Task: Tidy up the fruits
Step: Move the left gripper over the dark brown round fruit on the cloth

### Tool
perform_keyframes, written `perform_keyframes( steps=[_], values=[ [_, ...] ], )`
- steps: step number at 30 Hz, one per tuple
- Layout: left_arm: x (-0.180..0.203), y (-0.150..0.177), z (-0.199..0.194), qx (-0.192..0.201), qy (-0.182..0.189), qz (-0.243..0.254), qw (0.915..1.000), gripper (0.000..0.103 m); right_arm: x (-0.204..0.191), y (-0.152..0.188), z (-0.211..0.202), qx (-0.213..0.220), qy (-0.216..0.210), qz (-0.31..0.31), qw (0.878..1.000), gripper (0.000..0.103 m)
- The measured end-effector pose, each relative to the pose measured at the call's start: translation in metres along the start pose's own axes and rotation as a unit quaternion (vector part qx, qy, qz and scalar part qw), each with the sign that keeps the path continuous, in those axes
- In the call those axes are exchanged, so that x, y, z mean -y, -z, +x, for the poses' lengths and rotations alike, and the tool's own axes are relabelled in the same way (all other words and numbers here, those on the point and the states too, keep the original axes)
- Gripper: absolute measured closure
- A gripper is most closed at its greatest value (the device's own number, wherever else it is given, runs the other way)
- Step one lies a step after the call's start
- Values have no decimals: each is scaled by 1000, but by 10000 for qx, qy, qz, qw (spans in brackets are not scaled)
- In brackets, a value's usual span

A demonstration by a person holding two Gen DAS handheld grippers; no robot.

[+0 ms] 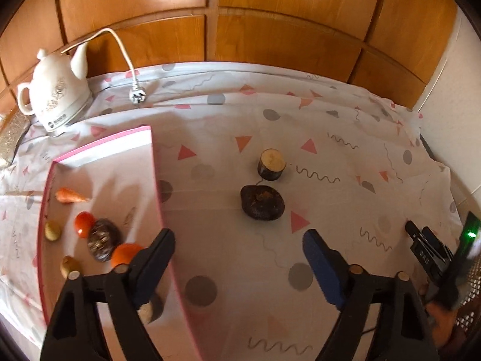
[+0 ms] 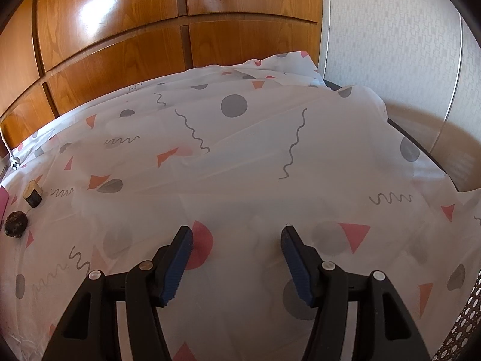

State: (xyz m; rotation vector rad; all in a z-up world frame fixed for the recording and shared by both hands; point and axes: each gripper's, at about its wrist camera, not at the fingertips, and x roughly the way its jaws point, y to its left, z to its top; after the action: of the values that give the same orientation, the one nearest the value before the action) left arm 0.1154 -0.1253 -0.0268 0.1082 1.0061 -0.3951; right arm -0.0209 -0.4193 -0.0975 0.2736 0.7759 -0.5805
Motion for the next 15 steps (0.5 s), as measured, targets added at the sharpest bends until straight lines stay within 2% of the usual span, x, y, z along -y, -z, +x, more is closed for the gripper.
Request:
perform_keyframes(
  steps=[6, 11, 15],
  values=[
    [17, -11, 24, -91, 165, 161, 9997, 28, -1, 0, 0, -11, 25, 24, 10000, 41],
    [27, -21, 46, -119, 123, 187, 9997, 29, -4, -2, -2, -105, 85, 22, 9999, 41],
    [25, -23, 63, -164, -119, 108, 9997, 29, -17, -4, -20, 251, 16, -244, 9994, 41]
  ],
)
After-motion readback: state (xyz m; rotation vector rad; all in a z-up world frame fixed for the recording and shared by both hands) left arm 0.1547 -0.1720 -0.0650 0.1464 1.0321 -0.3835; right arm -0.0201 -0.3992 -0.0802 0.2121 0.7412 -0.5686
